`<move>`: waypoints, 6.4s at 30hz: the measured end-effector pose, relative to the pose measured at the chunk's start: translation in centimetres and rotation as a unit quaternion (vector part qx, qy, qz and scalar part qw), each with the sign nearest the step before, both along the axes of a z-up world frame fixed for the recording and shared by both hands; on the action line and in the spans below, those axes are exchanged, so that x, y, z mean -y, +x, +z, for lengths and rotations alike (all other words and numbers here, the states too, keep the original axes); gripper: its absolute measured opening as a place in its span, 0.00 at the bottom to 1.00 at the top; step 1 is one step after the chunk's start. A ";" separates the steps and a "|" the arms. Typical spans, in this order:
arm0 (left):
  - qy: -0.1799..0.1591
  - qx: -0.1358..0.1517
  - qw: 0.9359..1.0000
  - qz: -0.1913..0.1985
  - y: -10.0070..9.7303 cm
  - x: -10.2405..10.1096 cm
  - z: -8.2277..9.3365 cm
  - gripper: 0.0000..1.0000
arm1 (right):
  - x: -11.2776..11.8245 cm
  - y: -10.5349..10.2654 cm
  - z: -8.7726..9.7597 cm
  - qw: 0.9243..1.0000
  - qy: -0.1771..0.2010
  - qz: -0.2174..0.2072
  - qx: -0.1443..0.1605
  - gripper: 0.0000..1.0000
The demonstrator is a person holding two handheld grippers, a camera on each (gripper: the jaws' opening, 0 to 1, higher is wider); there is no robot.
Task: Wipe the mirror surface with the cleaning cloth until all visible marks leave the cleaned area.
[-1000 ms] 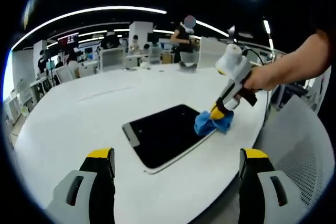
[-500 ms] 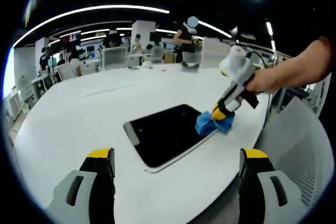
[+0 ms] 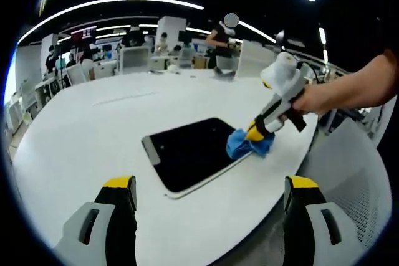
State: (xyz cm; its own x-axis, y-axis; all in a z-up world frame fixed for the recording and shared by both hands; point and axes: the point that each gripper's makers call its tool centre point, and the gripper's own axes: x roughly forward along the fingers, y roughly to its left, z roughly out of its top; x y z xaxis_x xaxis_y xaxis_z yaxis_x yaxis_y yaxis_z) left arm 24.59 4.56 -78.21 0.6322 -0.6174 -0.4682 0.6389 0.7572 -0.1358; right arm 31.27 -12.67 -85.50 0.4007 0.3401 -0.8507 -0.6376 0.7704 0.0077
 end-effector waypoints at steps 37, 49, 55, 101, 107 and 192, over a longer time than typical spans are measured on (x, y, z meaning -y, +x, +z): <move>-0.003 0.003 1.000 0.008 0.2 -0.3 0.2 0.99 | -5.2 0.1 0.0 0.999 0.014 0.041 0.003 0.02; -0.002 0.003 1.000 0.007 0.1 -0.3 0.2 0.99 | -7.8 0.1 0.1 0.998 0.020 0.058 0.002 0.02; -0.003 0.004 1.000 0.009 0.2 -0.4 0.3 0.99 | -8.7 0.2 0.1 0.998 0.021 0.067 0.000 0.02; -0.010 0.009 1.000 0.015 0.3 -0.6 0.6 0.99 | -15.8 0.2 0.1 0.991 0.028 0.132 -0.016 0.02; -0.010 0.009 1.000 0.017 0.4 -0.6 0.6 0.99 | -16.6 0.1 0.1 0.989 0.028 0.142 -0.016 0.02; -0.015 0.003 1.000 0.024 0.4 -0.8 0.5 0.99 | -17.3 2.0 0.2 0.982 0.028 0.178 -0.051 0.02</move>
